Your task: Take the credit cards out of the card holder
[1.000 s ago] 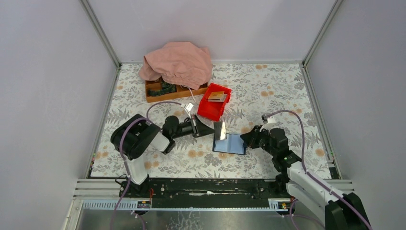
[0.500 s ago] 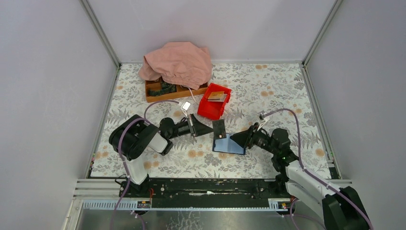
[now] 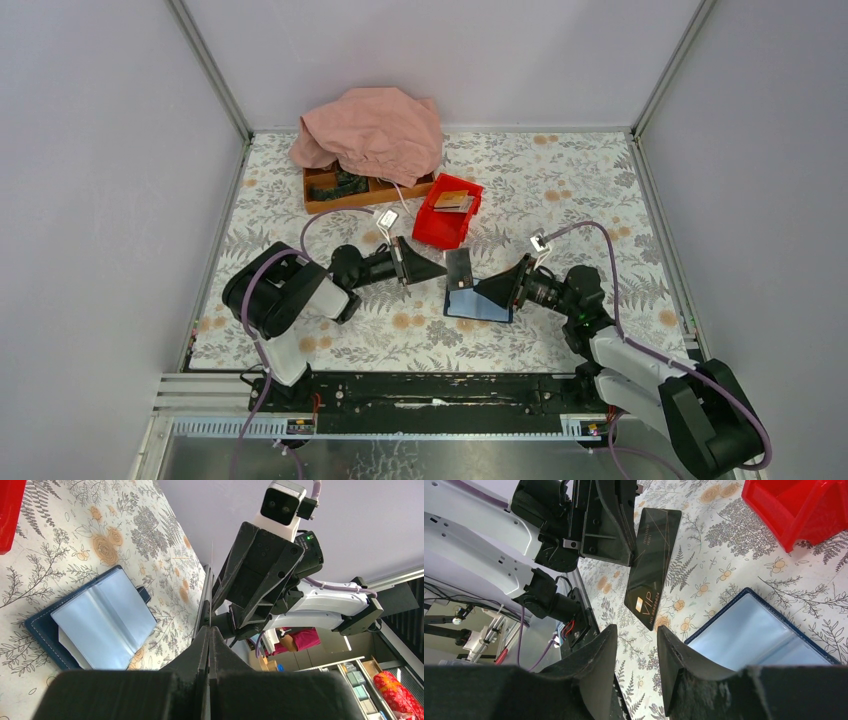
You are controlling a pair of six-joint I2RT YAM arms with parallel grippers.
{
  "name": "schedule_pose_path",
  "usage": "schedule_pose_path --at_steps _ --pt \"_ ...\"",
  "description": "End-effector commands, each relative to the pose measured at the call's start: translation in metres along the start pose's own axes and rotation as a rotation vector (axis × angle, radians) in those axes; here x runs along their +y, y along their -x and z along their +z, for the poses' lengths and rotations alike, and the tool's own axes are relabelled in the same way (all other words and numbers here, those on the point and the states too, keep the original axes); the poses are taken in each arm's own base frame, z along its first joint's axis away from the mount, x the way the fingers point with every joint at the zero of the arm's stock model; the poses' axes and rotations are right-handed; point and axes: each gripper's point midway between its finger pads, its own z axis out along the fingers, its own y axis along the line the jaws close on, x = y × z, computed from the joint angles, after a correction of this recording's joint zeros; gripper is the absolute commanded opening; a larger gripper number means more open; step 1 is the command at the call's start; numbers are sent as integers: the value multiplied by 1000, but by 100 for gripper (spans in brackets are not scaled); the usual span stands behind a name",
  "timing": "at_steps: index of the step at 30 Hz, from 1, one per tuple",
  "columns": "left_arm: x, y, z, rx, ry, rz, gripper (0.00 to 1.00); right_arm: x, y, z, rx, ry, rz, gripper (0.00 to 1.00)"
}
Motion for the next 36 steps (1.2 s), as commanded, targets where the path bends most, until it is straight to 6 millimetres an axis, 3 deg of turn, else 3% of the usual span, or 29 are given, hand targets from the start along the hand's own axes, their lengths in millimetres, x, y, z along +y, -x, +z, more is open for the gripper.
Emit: schedule_pose_path --at_steps 1,18,23,28,33,36 --pt "-27 6 5 -3 -97 72 0 17 18 4 -37 71 -64 42" --pt "-33 -4 16 33 -122 50 0 9 14 7 -22 51 -59 36" --pt "-33 -9 17 43 -122 47 0 7 14 7 -23 45 -64 26" --pt "-32 -10 18 46 -123 46 0 6 12 6 -23 40 -60 0" --pt "-32 -9 18 39 -122 52 2 9 10 5 -10 56 -66 0" --pt "-32 -9 18 42 -125 61 15 12 8 4 3 71 -72 0"
